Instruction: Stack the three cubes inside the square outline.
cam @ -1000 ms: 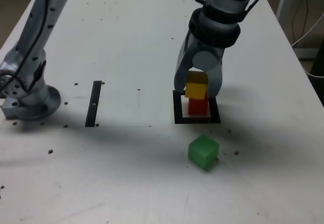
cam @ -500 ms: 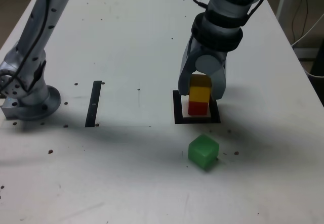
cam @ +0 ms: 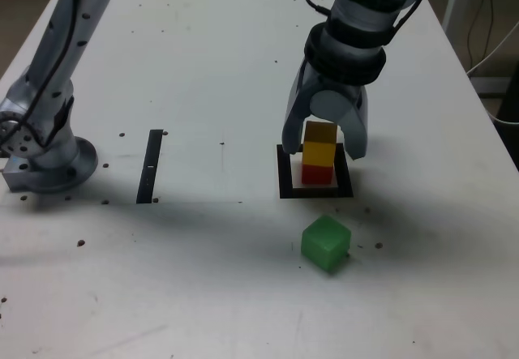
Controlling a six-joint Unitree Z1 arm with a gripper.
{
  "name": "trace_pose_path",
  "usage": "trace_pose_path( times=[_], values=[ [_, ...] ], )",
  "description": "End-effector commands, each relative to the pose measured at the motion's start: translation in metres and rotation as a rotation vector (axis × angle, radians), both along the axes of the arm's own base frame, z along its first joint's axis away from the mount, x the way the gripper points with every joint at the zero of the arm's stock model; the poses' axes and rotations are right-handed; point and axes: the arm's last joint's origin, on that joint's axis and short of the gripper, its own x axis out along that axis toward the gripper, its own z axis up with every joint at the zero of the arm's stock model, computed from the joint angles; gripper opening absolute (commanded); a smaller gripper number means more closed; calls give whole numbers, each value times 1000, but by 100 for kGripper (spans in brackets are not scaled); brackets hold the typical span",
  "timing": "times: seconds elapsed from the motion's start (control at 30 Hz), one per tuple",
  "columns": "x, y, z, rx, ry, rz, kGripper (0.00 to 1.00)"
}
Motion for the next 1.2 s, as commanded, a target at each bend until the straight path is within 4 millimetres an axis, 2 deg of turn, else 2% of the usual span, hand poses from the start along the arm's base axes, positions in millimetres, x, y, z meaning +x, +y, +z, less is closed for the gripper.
trace_pose_path(
  times=[0.0,0.73,1.17],
  values=[
    [-3,1,7,7,-16,-1,99],
    [-33,7,57,56,-104,-13,100],
    [-39,5,61,56,-106,-18,100]
  ],
)
